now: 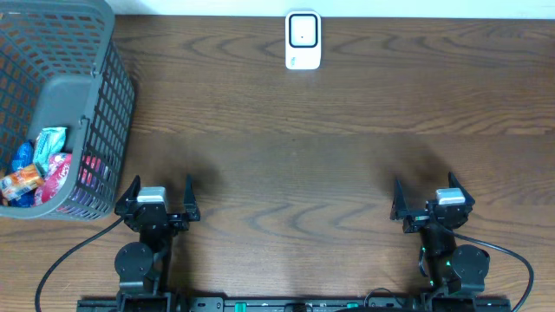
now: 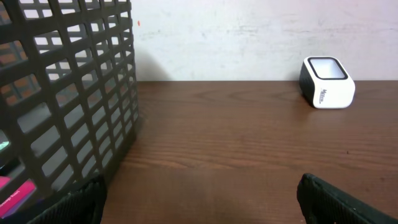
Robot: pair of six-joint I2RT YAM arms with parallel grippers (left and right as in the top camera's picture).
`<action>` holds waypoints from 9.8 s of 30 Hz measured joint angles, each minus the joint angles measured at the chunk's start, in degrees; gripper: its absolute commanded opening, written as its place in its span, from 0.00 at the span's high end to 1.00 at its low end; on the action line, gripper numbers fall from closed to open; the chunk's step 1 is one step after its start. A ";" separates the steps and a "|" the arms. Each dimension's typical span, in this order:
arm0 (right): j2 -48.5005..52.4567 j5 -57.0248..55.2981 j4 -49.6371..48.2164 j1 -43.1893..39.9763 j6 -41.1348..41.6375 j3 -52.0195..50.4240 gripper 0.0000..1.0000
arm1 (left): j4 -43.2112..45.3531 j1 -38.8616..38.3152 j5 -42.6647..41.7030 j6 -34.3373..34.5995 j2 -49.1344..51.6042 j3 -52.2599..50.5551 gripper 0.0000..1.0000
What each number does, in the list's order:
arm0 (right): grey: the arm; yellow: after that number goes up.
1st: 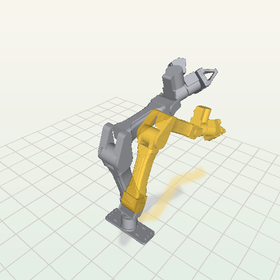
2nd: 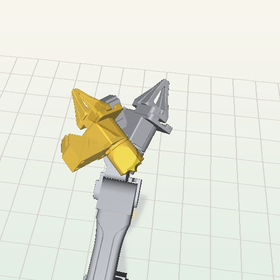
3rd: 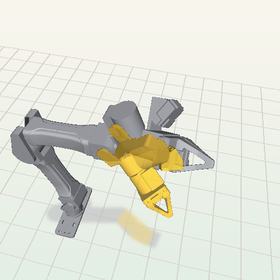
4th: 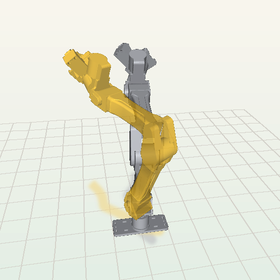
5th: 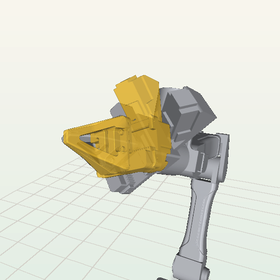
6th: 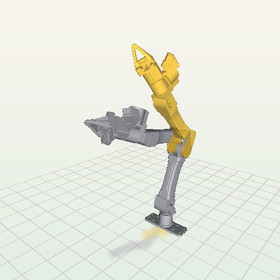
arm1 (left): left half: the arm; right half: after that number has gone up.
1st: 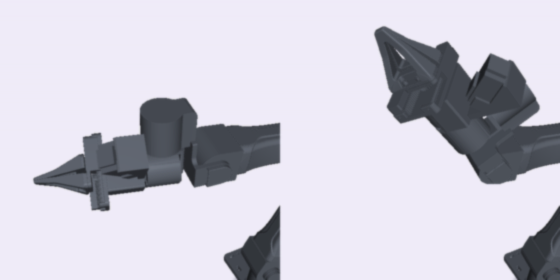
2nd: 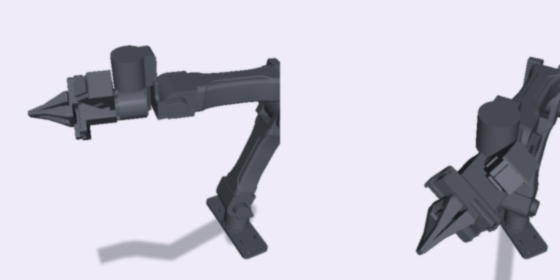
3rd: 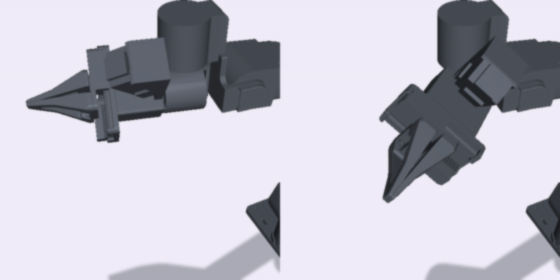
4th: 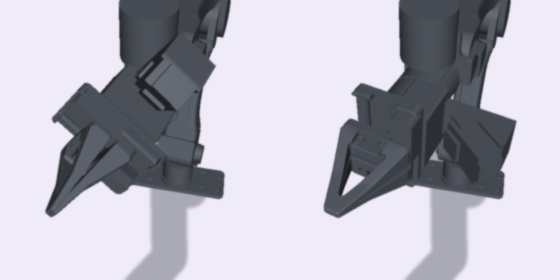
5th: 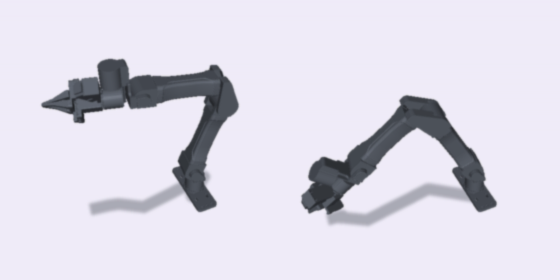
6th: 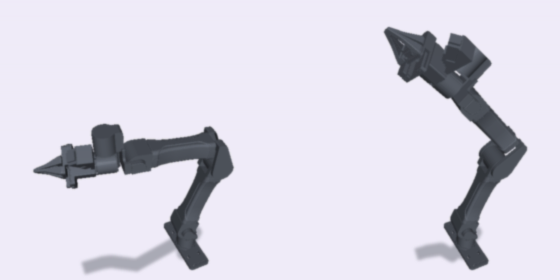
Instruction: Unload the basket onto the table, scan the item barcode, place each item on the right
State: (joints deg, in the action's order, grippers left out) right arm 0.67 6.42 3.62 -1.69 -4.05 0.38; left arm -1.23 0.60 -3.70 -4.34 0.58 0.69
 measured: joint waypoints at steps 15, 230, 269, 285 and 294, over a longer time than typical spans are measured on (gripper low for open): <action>0.02 0.02 0.02 0.00 0.00 0.00 0.01 | 0.00 0.00 0.00 -0.02 0.00 0.00 0.02; 0.07 0.00 0.00 0.00 -0.02 0.00 0.01 | -71.73 13.99 -21.62 33.57 79.17 131.10 0.92; 0.07 0.00 0.00 0.00 -0.02 0.00 0.01 | -66.42 -35.56 -4.20 20.83 132.69 127.25 0.21; 0.07 0.00 0.00 0.00 -0.02 0.00 0.01 | -64.26 -16.17 2.80 20.85 100.96 128.50 0.21; 0.07 0.02 0.00 0.00 -0.02 0.00 0.01 | -67.41 10.93 19.15 21.92 95.86 128.85 0.21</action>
State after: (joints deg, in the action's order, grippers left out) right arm 0.73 6.44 3.62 -1.69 -4.08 0.38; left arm -68.64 11.53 15.44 17.58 96.44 129.54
